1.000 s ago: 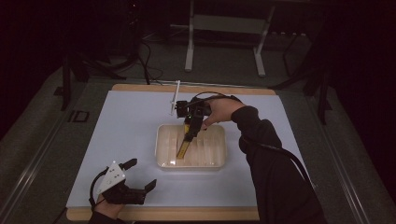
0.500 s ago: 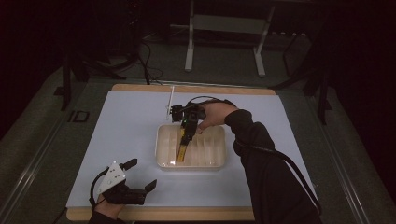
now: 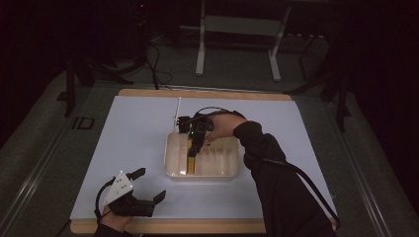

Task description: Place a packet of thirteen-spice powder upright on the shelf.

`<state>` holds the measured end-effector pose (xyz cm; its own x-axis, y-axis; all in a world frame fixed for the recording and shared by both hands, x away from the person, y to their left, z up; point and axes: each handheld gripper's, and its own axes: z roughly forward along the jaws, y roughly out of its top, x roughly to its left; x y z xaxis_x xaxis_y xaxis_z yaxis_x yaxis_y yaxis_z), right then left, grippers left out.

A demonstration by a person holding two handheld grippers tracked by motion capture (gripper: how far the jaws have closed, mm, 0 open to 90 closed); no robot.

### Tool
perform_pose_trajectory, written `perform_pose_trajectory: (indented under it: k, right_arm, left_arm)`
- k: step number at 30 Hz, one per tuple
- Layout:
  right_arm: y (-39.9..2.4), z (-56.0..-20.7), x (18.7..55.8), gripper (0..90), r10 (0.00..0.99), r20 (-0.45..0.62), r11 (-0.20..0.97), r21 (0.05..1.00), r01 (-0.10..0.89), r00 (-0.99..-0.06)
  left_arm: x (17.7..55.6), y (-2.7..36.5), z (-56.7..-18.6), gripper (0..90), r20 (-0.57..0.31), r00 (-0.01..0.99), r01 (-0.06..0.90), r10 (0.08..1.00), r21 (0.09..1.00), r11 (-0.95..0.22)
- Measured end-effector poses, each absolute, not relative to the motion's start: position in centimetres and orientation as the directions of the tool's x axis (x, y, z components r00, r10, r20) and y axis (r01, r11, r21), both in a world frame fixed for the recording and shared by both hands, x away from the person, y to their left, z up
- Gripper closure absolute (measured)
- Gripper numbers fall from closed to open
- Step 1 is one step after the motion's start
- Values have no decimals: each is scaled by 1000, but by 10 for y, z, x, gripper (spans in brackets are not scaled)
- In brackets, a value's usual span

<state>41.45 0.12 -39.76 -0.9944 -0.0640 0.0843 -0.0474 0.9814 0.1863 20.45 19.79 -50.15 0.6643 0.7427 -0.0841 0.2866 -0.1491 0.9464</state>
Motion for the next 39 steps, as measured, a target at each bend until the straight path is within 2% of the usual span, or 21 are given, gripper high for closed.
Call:
perform_pose_trajectory:
  k: [10, 24, 29, 31, 39]
  right_arm:
    - [4, -395, 411, 291, -55, 76, 985, 169, -42, -996]
    - [-9, -368, 408, 233, -45, 43, 970, 241, -33, -998]
    - [-19, -360, 410, 187, -1, 34, 963, 271, 9, -999]
    - [-24, -358, 413, 138, 15, 42, 959, 283, 27, -999]
    - [-45, -352, 422, 125, 107, 56, 945, 304, 119, -993]
  left_arm:
    - [205, 198, -502, 0, -82, 667, 290, 740, 944, -157]
    - [205, 197, -502, 0, -86, 665, 293, 742, 944, -153]
    - [206, 197, -502, 0, -86, 665, 295, 742, 943, -155]
    - [206, 197, -502, 0, -86, 665, 295, 742, 943, -156]
    - [206, 196, -502, 0, -88, 664, 298, 742, 942, -155]
